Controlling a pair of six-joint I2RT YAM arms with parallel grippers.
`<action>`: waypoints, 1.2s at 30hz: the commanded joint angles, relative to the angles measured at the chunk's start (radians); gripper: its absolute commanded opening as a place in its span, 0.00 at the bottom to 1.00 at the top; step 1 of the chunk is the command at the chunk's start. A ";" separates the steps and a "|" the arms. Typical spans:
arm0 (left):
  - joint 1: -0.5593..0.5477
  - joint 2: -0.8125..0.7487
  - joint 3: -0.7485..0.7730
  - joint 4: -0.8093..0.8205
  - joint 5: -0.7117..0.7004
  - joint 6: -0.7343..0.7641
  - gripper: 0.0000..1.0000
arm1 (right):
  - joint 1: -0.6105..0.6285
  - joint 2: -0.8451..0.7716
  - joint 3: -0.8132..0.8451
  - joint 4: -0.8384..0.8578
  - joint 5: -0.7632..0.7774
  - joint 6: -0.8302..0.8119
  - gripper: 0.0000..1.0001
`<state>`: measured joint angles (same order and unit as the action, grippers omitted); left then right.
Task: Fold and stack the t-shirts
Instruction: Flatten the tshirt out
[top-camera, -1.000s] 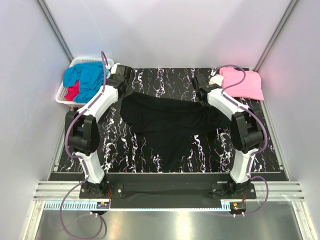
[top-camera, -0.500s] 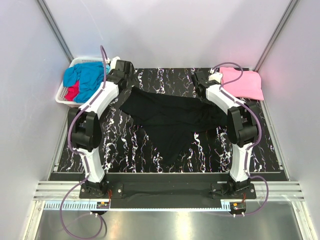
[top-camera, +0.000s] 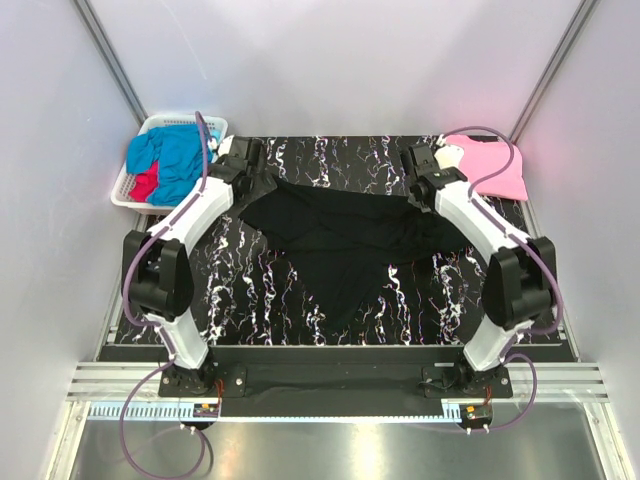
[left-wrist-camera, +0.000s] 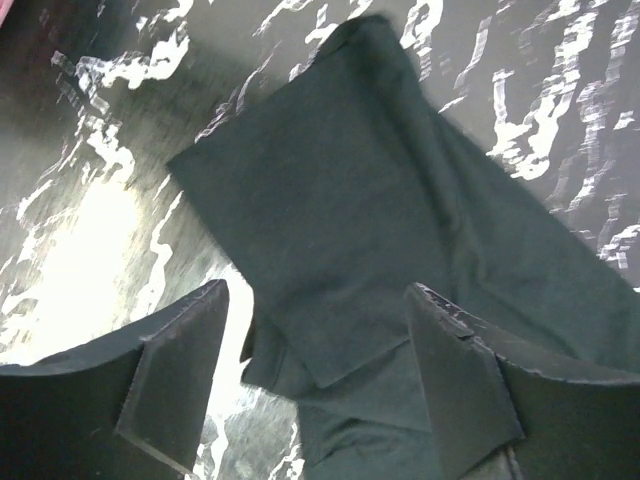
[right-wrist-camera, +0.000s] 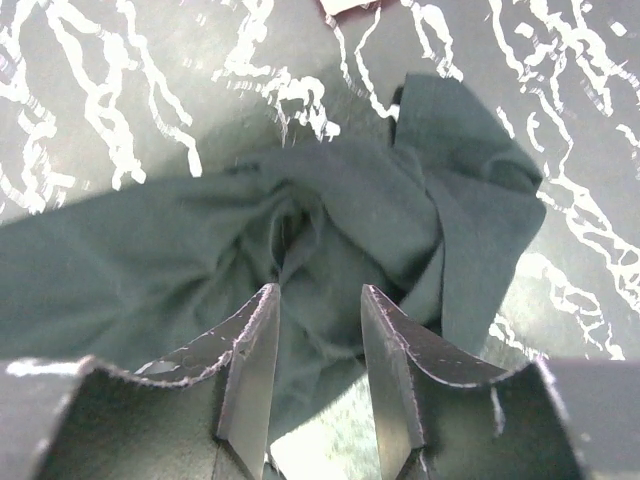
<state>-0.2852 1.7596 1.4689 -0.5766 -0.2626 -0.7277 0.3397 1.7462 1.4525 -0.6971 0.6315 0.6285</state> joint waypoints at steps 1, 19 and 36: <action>0.004 0.041 0.062 -0.078 -0.072 -0.042 0.74 | 0.013 -0.089 -0.062 0.018 -0.084 -0.026 0.45; 0.147 0.250 0.160 -0.154 0.114 -0.124 0.67 | 0.028 -0.260 -0.231 0.062 -0.345 -0.043 0.45; 0.149 0.350 0.246 -0.247 -0.010 -0.133 0.59 | 0.028 -0.287 -0.221 0.056 -0.395 -0.036 0.45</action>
<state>-0.1375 2.1056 1.6623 -0.8089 -0.2180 -0.8474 0.3618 1.4788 1.2102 -0.6594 0.2497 0.5842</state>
